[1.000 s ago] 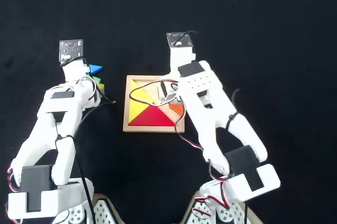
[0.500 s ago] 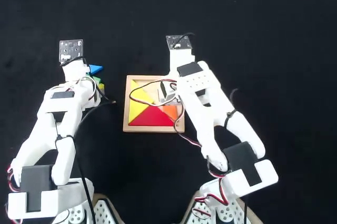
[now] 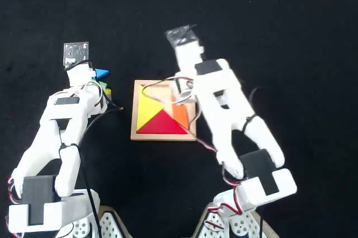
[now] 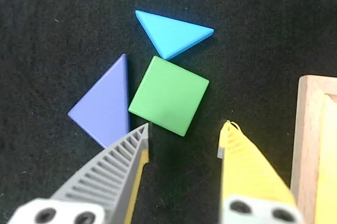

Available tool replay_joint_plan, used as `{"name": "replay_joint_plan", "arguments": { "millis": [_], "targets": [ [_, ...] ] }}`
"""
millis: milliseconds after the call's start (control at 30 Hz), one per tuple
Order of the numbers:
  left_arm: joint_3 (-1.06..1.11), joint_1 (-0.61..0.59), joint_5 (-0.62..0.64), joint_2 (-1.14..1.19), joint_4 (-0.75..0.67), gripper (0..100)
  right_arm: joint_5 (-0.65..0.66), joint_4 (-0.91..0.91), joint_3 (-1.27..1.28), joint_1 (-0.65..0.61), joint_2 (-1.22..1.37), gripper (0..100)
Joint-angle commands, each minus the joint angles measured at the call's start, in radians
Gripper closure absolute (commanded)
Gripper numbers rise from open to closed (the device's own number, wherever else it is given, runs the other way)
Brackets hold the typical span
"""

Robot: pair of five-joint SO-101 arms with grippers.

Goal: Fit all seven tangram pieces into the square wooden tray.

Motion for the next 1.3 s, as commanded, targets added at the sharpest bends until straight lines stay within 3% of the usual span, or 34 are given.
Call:
{"name": "replay_joint_plan", "arguments": {
  "millis": [0,233,500,967,1133,1267],
  "targets": [
    [-0.015,0.008,0.003,-0.005,-0.018,78,0.023,-0.112,-0.010,0.014,0.004,98.8],
    [-0.010,0.008,0.002,-0.005,-0.018,78,0.077,-0.199,-0.035,-0.135,0.134,98.8],
    [-0.008,0.008,0.005,-0.005,-0.018,78,0.080,-0.187,-0.082,-0.078,0.239,98.8],
    [-0.008,0.008,0.006,-0.005,-0.018,78,0.084,-0.066,-0.010,-0.097,0.127,98.8],
    [-0.008,0.008,0.006,-0.005,-0.018,78,0.084,-0.084,0.018,-0.066,0.047,98.8],
    [-0.008,0.008,0.006,-0.005,-0.018,78,0.078,-0.210,0.021,-0.034,0.061,98.8]
  ]
}}
